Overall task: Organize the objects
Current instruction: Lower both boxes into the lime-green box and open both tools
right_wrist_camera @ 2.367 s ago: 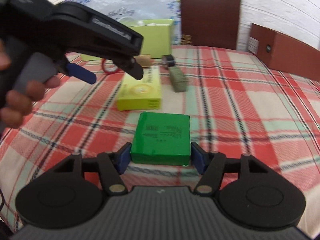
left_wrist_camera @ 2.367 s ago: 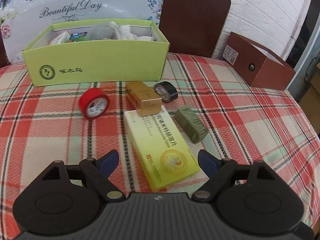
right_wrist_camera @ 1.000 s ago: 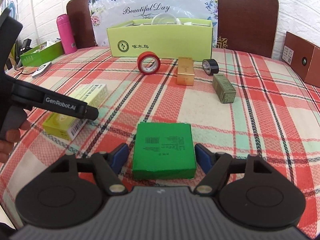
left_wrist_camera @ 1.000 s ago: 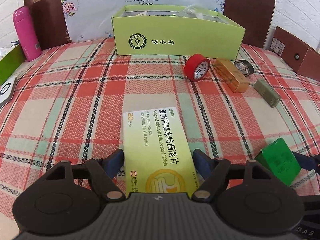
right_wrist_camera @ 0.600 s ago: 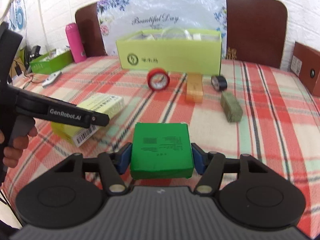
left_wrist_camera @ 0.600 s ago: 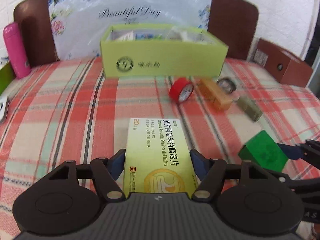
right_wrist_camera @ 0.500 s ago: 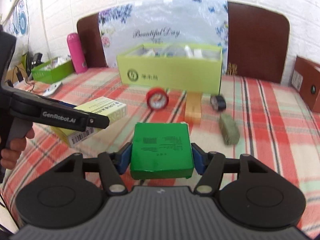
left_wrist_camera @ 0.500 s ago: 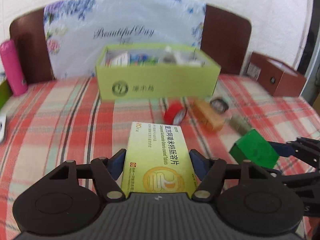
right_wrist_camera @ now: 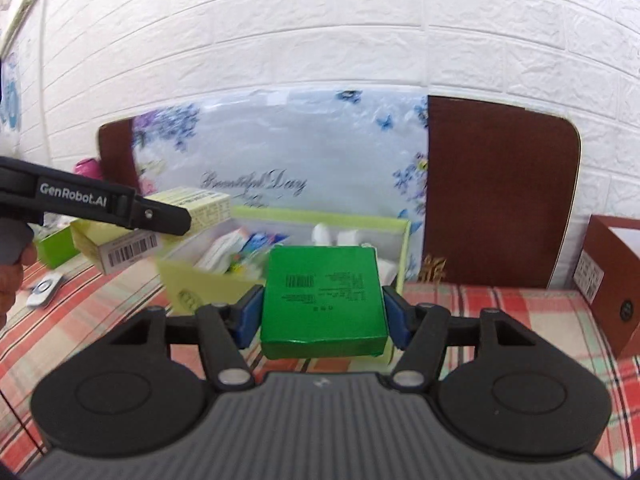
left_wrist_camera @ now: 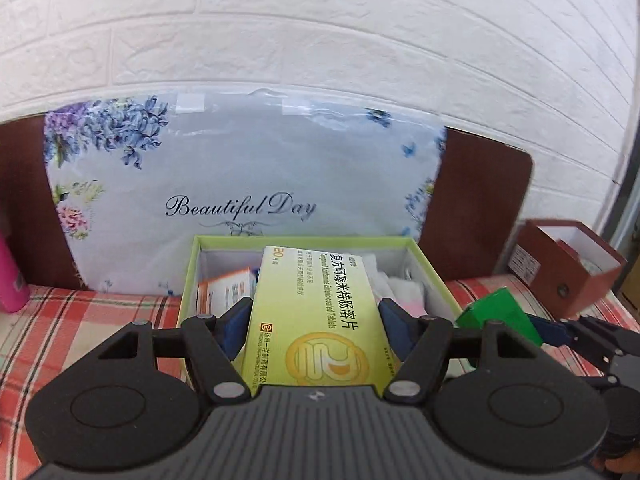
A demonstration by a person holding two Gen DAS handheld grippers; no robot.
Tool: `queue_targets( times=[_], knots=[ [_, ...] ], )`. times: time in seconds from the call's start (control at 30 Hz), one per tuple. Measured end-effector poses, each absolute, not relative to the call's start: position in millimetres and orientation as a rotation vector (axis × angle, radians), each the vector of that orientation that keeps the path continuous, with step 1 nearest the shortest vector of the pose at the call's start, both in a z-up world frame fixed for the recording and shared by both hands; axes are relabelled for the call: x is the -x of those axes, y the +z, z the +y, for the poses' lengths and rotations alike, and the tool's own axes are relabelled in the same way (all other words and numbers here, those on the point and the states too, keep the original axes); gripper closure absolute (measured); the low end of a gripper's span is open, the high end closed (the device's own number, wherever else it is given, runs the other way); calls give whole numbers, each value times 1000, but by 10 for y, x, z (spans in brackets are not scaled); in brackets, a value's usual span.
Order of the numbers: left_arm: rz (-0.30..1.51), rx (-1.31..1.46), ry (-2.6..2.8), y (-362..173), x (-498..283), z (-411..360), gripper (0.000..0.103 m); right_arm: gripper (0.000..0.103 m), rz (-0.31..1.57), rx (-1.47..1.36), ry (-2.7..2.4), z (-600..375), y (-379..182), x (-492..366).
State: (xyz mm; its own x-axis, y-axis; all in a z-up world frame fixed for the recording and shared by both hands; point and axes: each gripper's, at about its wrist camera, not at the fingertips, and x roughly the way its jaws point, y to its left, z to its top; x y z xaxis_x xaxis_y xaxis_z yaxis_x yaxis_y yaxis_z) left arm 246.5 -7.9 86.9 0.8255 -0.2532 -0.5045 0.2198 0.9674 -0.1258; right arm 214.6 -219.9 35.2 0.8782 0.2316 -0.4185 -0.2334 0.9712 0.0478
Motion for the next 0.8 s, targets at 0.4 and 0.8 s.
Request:
queue_targets(
  times=[0.4, 0.8],
  knots=[
    [616, 64, -178, 476, -3375, -112, 25, 24, 478, -56, 270, -2204, -4, -3231],
    [601, 69, -168, 592, -2890, -59, 22, 0, 408, -116, 195, -2415, 103, -2760]
  ],
)
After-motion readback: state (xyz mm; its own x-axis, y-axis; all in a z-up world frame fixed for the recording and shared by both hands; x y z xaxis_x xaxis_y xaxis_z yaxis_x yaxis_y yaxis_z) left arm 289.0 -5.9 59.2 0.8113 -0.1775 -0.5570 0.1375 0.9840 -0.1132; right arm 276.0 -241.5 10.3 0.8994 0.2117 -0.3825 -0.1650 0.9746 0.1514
